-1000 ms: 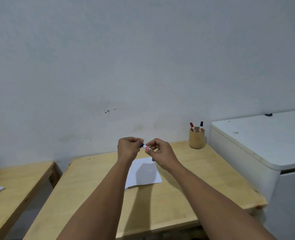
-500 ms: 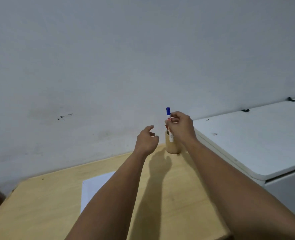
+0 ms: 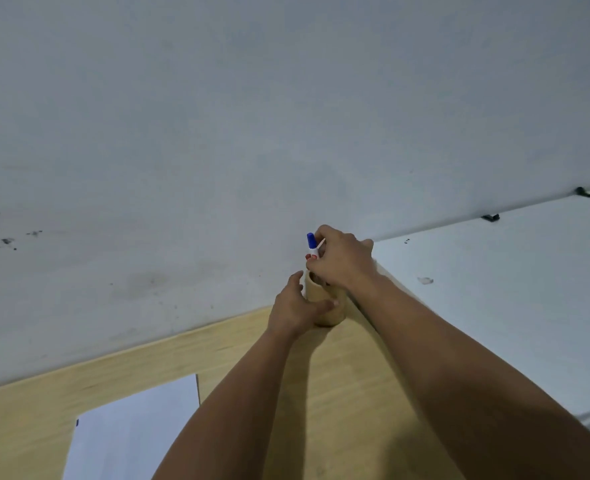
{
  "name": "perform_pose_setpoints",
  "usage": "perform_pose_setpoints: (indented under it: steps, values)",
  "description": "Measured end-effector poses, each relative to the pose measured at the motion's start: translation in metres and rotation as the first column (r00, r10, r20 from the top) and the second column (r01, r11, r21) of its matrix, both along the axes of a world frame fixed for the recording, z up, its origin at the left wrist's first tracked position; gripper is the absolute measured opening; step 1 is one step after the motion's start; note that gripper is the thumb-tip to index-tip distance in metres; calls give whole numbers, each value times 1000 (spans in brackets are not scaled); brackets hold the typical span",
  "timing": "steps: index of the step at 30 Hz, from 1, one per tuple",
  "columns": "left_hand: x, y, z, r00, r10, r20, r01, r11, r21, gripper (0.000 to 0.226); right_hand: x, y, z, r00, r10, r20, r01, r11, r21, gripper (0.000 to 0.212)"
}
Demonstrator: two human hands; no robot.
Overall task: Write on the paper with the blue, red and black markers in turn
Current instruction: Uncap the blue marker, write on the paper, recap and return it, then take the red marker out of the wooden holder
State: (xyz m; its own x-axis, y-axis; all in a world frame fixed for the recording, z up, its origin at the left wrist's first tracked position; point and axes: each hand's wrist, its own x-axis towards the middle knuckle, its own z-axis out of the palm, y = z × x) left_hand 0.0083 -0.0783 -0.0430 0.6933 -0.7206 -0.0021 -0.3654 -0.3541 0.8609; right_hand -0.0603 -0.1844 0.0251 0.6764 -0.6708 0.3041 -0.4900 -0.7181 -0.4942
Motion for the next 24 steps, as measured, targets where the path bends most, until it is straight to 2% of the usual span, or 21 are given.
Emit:
perform_pose_setpoints:
  steps: [4,7,9,11,15,18,21,24]
  values:
    - [1,-4,-12,1000,-15,-3,15,999,-44,82,12,-1,-1,987,-15,-161,1,997,-83,16]
    - [2,-4,-15,1000,-8,-17,7,997,-73,87,19,3,4,958,-64,-279,24,989,-145,11]
    - [1,-4,-14,1000,-8,-10,8,998,-66,88,21,6,7,954,-90,-285,51,989,-140,2]
    - [1,-3,-12,1000,-12,-3,12,998,-54,87,21,8,10,970,-100,-220,79,992,-98,4]
    - [-2,4,-4,999,-18,32,19,1000,-21,95,13,11,34,998,-36,42,37,999,-25,12]
    - [-5,19,13,997,-3,72,2,1000,18,99,-2,20,66,976,18,219,-7,999,-48,18]
    - [-5,38,37,990,21,139,-22,1000,12,88,-14,35,97,928,88,362,-70,996,-62,15]
    - [-7,69,66,984,68,168,-66,998,-17,68,-24,60,119,859,195,474,-220,976,-3,18]
